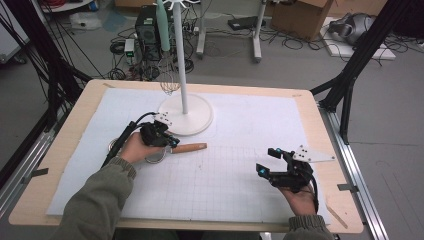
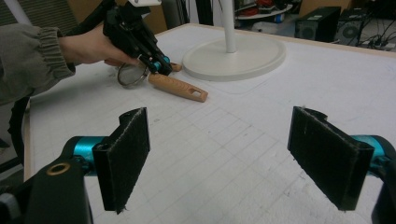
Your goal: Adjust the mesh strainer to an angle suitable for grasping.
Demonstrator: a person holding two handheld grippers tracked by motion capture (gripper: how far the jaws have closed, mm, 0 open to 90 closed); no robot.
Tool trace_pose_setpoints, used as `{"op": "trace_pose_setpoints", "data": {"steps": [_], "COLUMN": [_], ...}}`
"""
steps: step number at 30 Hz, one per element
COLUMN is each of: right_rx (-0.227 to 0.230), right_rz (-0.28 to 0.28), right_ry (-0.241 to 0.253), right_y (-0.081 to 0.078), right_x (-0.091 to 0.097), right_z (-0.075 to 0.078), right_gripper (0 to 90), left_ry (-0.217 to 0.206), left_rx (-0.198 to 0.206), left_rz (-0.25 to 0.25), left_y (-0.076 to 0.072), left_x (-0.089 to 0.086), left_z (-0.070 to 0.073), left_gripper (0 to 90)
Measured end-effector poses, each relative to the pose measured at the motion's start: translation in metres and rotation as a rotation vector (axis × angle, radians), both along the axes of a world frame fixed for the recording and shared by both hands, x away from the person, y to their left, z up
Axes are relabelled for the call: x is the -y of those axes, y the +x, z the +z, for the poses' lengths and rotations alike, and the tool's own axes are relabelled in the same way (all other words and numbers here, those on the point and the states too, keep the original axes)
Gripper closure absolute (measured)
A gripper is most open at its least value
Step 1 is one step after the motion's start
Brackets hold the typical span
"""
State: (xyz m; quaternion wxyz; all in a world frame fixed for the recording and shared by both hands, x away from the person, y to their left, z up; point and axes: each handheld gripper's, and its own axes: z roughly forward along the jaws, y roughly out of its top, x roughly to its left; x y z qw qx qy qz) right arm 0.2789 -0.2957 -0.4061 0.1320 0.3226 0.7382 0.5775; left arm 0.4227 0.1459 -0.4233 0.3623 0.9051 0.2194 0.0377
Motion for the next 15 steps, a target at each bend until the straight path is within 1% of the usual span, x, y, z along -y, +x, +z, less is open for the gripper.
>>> {"op": "trace_pose_setpoints", "data": {"steps": [4, 8, 9, 12, 15], "right_rx": [-0.002, 0.003, 0.003, 0.004, 0.000], "right_rz": [0.001, -0.001, -0.001, 0.000, -0.001], "right_ry": [0.005, 0.004, 0.005, 0.004, 0.007], "right_y": [-0.0003, -0.0001, -0.0001, -0.0003, -0.0005], "right_x": [0.0006, 0.0009, 0.0007, 0.0007, 0.0010], "right_z": [0.0001, 0.0002, 0.0002, 0.0003, 0.0003], "right_gripper": [19.7, 19.6, 19.7, 19.7, 19.7], "left_ry": [0.013, 0.020, 0.027, 0.024, 0.033], "left_rx": [-0.004, -0.012, -0.010, -0.013, -0.020], "left_rz": [-0.011, -0.011, -0.018, -0.019, -0.030], "left_y": [0.0001, -0.0007, -0.0004, -0.0016, -0.0020], "left_x": [-0.0008, -0.0003, -0.0006, 0.0001, 0.0010], "left_z": [0.0001, -0.0006, -0.0003, -0.0001, 0.0009], "left_gripper": [89.6, 89.7, 89.6, 89.7, 89.7]}}
